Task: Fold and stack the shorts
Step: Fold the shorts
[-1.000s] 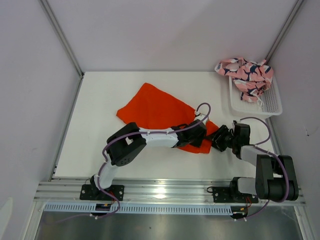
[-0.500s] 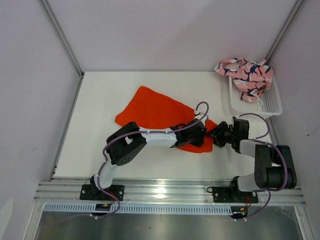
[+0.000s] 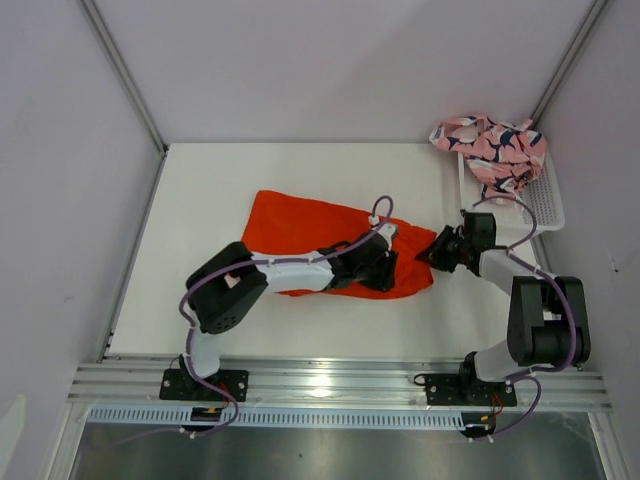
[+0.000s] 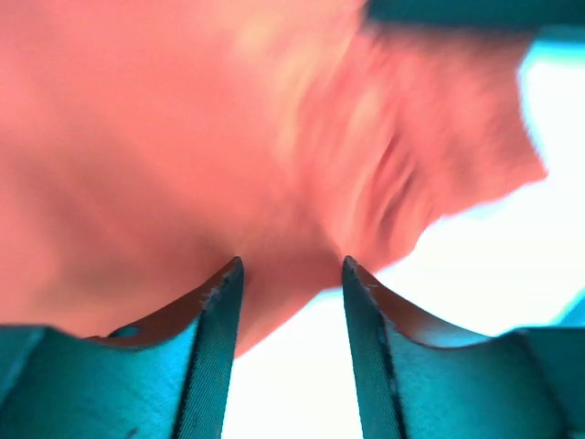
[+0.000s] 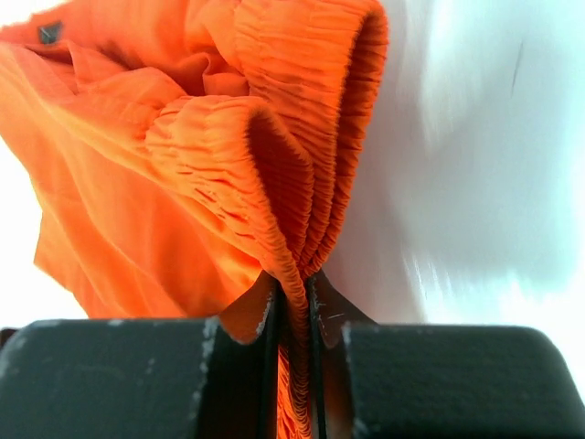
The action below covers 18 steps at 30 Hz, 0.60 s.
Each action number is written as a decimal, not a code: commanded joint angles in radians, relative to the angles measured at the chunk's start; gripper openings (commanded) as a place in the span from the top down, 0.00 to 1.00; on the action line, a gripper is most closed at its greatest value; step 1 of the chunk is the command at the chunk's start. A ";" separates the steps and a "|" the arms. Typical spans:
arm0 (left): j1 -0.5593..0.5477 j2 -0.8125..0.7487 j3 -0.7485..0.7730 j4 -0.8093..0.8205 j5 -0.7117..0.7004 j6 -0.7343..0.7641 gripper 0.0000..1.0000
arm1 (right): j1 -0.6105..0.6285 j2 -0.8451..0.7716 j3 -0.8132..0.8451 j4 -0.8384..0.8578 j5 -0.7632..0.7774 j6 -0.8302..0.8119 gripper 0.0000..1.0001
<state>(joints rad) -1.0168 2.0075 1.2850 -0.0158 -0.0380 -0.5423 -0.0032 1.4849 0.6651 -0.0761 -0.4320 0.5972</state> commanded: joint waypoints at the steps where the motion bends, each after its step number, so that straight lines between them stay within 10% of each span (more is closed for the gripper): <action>1: 0.088 -0.191 -0.076 -0.070 0.075 -0.008 0.49 | 0.020 -0.014 0.138 -0.163 0.104 -0.129 0.98; 18: 0.454 -0.524 -0.434 -0.049 0.030 0.067 0.49 | 0.181 0.031 0.540 -0.576 0.309 -0.301 0.98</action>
<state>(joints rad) -0.5747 1.4937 0.8585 -0.1081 -0.0147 -0.5045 0.1490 1.5040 1.1275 -0.5705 -0.1741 0.3363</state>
